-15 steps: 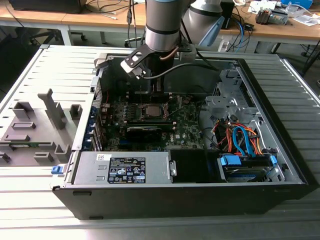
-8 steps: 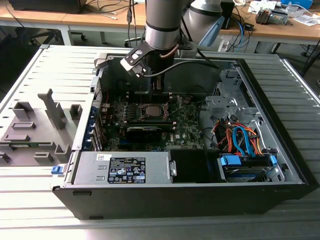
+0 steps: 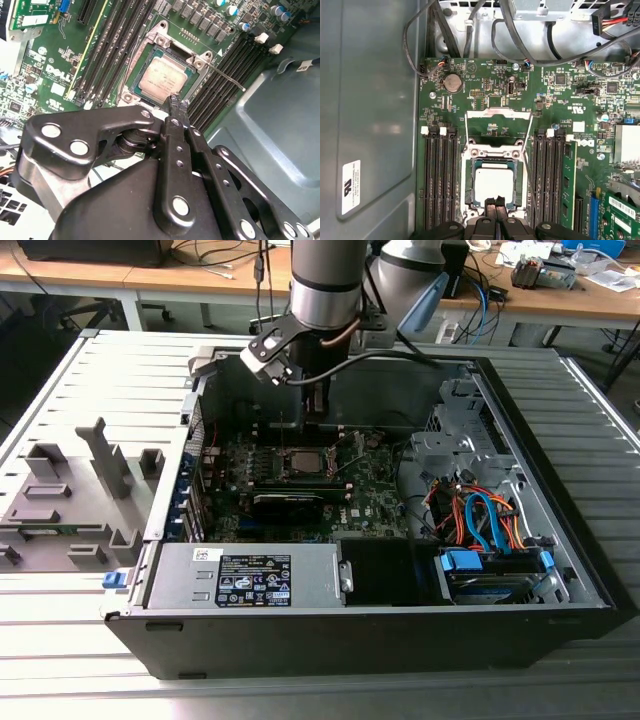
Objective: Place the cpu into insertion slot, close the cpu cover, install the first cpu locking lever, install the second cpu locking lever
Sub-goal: 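Place the cpu into insertion slot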
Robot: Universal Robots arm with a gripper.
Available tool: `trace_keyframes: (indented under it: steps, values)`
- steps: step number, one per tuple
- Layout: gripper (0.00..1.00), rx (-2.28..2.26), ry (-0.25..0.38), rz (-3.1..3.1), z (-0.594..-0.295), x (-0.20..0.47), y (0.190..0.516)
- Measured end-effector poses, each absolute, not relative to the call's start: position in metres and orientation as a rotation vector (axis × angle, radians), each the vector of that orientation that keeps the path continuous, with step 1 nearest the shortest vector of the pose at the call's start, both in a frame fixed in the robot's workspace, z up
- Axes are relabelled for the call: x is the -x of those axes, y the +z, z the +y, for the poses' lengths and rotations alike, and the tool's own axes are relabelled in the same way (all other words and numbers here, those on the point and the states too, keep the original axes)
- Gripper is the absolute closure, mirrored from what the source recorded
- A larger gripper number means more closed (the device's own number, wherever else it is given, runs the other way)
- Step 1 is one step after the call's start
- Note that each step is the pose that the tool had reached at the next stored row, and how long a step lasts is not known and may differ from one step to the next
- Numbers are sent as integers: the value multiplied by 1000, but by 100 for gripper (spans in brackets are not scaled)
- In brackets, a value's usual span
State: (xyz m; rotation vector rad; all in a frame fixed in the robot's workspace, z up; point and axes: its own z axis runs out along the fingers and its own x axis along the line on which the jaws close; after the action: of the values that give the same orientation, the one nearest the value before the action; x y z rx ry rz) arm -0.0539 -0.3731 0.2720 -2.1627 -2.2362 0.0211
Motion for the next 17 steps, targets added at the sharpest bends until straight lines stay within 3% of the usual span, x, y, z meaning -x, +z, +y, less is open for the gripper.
trace_keyframes:
  steps: [17]
  values:
    - [89, 2163, 21, -2236, -373, 54, 289]
